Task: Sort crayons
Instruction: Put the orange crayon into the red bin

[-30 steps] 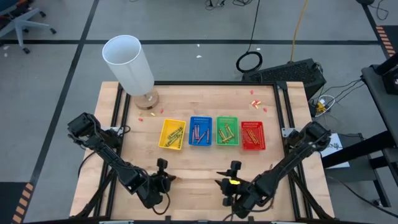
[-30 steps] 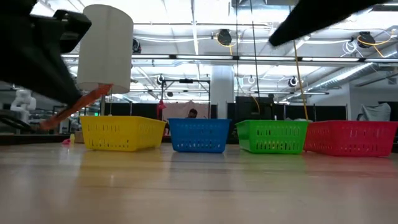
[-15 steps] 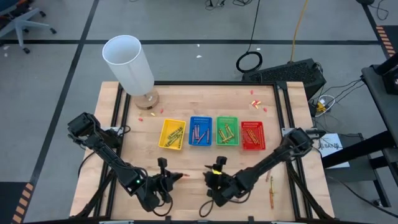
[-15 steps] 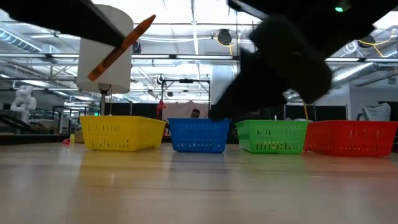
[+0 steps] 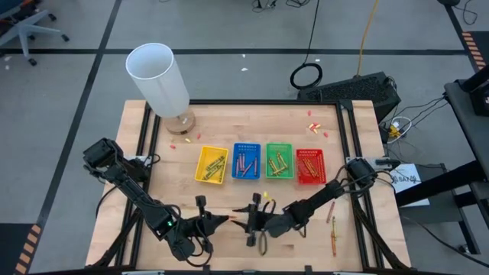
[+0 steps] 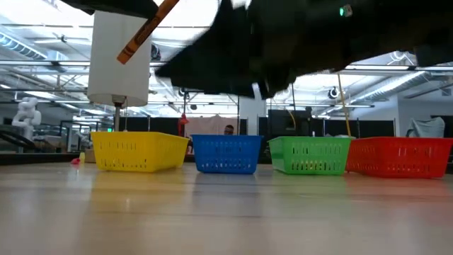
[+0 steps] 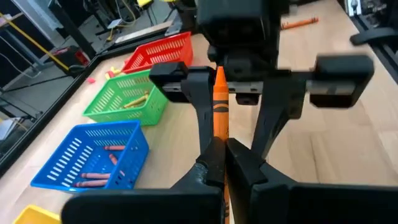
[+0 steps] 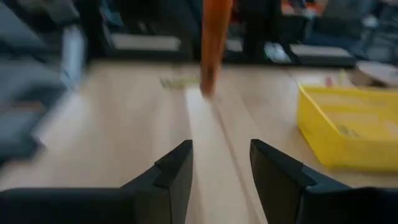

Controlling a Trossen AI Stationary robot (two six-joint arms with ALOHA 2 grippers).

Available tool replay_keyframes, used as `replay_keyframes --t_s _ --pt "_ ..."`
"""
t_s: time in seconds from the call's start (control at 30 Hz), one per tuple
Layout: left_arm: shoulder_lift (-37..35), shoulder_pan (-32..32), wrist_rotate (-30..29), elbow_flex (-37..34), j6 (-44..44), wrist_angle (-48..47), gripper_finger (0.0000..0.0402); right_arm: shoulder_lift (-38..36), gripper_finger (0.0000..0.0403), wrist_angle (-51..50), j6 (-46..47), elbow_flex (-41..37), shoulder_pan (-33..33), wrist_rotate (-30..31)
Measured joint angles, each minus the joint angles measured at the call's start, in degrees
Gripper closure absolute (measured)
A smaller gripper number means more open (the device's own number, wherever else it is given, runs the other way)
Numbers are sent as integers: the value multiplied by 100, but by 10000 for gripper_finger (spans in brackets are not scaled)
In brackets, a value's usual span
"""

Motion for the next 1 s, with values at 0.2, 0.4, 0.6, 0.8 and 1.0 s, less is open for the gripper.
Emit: replay_keyframes --t_s 0.2,0.4,0.6,0.8,1.0 --pt "0 0 -4 0 232 375 400 -2 259 1575 -95 -432 -71 -490" --pt "0 77 -23 0 314 843 400 -2 259 1864 -134 -437 -136 -1033" --pt "0 191 15 0 415 1154 400 -2 259 2148 -369 -431 -131 -1052" --pt "0 250 96 0 415 1378 400 -2 259 2195 -439 -429 -137 -1048" --pt "0 262 179 0 404 1387 400 -2 280 2300 -479 -429 -171 -1039"
